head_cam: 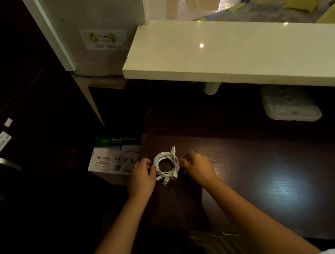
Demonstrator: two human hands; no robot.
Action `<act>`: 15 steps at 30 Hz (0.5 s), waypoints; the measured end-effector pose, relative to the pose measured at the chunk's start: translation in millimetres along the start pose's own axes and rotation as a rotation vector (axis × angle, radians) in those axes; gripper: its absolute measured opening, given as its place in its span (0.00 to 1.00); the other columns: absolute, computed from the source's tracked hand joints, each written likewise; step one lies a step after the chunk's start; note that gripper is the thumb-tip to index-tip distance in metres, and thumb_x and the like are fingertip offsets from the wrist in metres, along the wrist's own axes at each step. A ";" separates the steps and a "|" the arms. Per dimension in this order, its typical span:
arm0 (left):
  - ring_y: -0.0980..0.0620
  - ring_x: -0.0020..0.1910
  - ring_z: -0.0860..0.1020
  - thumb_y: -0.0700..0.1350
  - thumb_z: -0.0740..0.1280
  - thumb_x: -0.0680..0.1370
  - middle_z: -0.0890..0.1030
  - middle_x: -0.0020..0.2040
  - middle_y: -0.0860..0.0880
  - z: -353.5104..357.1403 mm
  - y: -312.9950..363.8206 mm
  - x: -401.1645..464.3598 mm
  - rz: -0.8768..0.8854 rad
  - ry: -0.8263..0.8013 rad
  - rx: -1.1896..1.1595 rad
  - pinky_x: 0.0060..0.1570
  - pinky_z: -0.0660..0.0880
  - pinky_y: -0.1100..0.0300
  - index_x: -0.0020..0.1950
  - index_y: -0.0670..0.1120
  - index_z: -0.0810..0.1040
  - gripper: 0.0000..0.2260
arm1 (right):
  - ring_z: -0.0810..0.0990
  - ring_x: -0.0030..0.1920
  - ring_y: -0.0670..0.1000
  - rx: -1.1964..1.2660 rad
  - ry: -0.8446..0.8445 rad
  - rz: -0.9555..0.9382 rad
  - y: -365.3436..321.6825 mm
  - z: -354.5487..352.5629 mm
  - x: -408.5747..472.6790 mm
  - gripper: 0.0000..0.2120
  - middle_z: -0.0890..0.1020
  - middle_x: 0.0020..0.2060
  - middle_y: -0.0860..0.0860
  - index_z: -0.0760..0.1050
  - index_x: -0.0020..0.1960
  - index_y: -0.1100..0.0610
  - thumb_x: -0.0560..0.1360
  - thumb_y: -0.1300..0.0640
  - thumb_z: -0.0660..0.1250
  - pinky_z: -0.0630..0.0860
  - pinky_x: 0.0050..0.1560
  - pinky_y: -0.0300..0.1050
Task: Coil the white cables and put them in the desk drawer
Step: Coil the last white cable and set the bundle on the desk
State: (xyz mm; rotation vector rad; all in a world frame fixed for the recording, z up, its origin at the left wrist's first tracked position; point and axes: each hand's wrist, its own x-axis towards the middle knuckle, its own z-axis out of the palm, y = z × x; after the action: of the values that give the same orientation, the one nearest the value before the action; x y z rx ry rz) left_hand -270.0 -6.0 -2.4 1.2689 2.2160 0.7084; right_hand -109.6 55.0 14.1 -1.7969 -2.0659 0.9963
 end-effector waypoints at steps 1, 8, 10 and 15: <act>0.47 0.44 0.77 0.46 0.62 0.77 0.77 0.50 0.45 -4.0 3.1 -4.4 0.074 0.027 0.074 0.40 0.74 0.54 0.53 0.43 0.75 0.09 | 0.76 0.54 0.57 -0.080 0.012 -0.030 0.3 -4.2 -5.3 0.13 0.78 0.52 0.57 0.76 0.53 0.58 0.76 0.51 0.61 0.75 0.53 0.53; 0.45 0.46 0.79 0.46 0.63 0.76 0.81 0.48 0.45 -17.0 46.7 -38.8 0.511 0.136 0.353 0.41 0.73 0.53 0.53 0.43 0.78 0.10 | 0.66 0.65 0.56 -0.462 0.110 -0.128 4.5 -27.6 -57.2 0.18 0.71 0.63 0.55 0.69 0.64 0.54 0.78 0.47 0.57 0.63 0.64 0.53; 0.45 0.47 0.79 0.46 0.63 0.76 0.81 0.48 0.45 -12.5 56.9 -49.5 0.590 0.129 0.382 0.43 0.73 0.52 0.52 0.43 0.78 0.10 | 0.65 0.67 0.56 -0.481 0.142 -0.129 7.2 -33.5 -73.7 0.19 0.70 0.64 0.55 0.68 0.65 0.54 0.78 0.47 0.57 0.61 0.66 0.54; 0.44 0.53 0.77 0.48 0.63 0.76 0.80 0.51 0.44 -2.6 63.5 -85.4 0.637 0.105 0.456 0.50 0.73 0.49 0.54 0.42 0.77 0.12 | 0.60 0.70 0.57 -0.506 0.197 -0.117 24.3 -50.2 -122.0 0.22 0.66 0.68 0.57 0.64 0.68 0.54 0.77 0.47 0.57 0.59 0.69 0.59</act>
State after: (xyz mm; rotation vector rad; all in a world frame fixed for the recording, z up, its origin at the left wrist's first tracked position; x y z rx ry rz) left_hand -193.4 -54.1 53.7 2.2663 2.1194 0.4983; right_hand -34.3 -42.3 67.7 -1.8635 -2.4042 0.2582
